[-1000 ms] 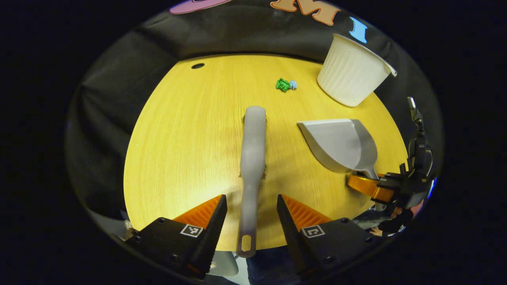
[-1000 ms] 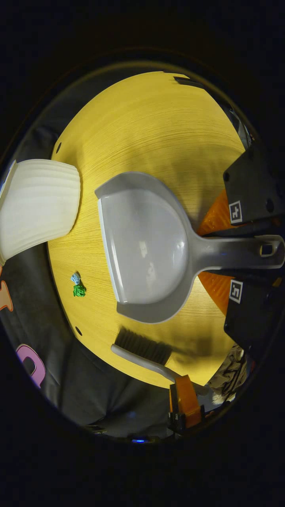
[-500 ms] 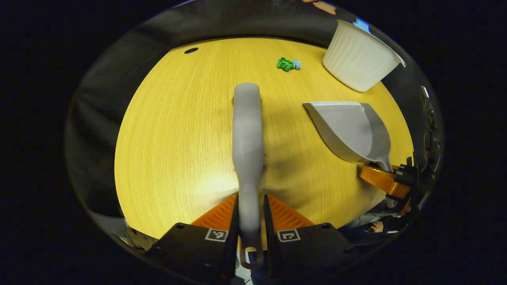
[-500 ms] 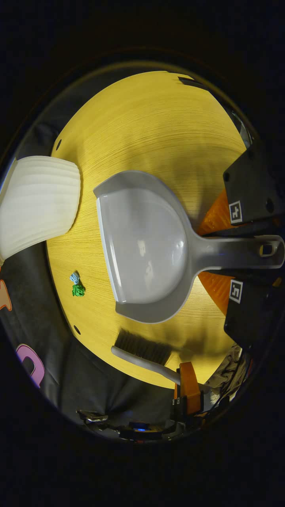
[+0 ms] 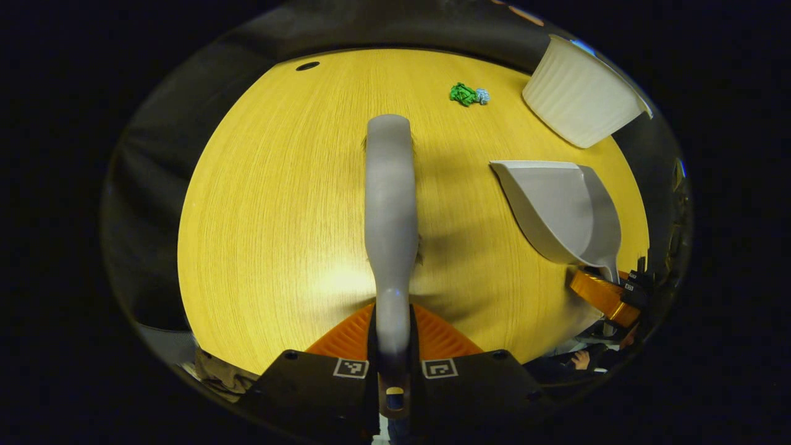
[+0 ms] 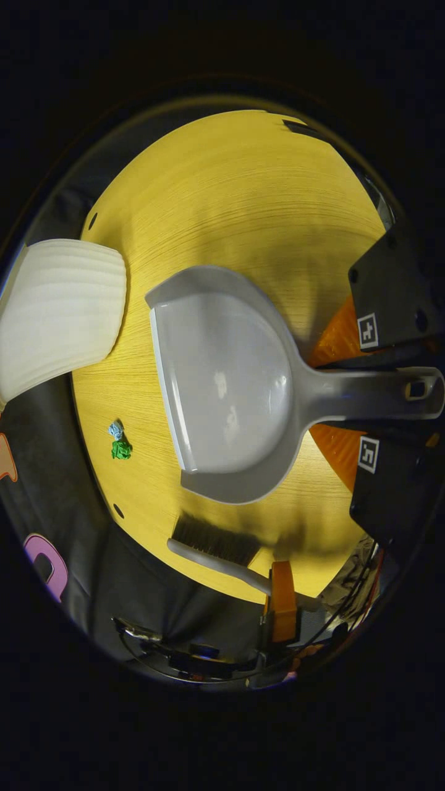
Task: Pick up the small broom and dustpan from the desktop, sweep the trash into the dustpan with the broom, and then empty the trash into the garbage bin.
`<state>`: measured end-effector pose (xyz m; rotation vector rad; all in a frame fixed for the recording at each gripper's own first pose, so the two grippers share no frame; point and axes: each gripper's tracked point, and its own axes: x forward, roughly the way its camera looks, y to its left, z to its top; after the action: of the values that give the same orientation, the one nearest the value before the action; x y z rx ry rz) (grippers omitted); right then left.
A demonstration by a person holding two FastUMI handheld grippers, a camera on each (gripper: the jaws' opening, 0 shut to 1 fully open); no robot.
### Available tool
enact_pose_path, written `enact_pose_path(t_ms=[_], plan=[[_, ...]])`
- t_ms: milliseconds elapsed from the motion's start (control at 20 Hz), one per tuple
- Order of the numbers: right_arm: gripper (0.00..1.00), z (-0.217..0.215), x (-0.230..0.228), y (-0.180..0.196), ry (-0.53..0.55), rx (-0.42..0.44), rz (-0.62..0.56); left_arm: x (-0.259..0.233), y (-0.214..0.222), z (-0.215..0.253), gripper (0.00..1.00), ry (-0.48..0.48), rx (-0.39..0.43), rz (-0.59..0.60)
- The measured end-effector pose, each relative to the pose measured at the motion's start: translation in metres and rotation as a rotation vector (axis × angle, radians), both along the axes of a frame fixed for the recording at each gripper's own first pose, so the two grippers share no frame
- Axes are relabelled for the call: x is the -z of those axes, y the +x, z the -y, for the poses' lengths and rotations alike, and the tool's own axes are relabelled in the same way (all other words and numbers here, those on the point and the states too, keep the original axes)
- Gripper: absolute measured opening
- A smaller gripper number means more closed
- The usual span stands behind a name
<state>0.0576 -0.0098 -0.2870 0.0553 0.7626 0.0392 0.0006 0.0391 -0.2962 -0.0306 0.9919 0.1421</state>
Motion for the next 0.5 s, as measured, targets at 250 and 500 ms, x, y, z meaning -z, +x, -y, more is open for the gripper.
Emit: enact_pose_path(t_ms=[250,500], plan=[[0.37,0.001,0.001,0.000,-0.012,-0.022,-0.016,-0.010,0.036,-0.012,0.17,0.054,0.100,0.031],[0.37,0.001,0.002,-0.001,-0.011,-0.028,-0.031,-0.032,0.098,-0.039,0.17,0.190,0.243,0.080]])
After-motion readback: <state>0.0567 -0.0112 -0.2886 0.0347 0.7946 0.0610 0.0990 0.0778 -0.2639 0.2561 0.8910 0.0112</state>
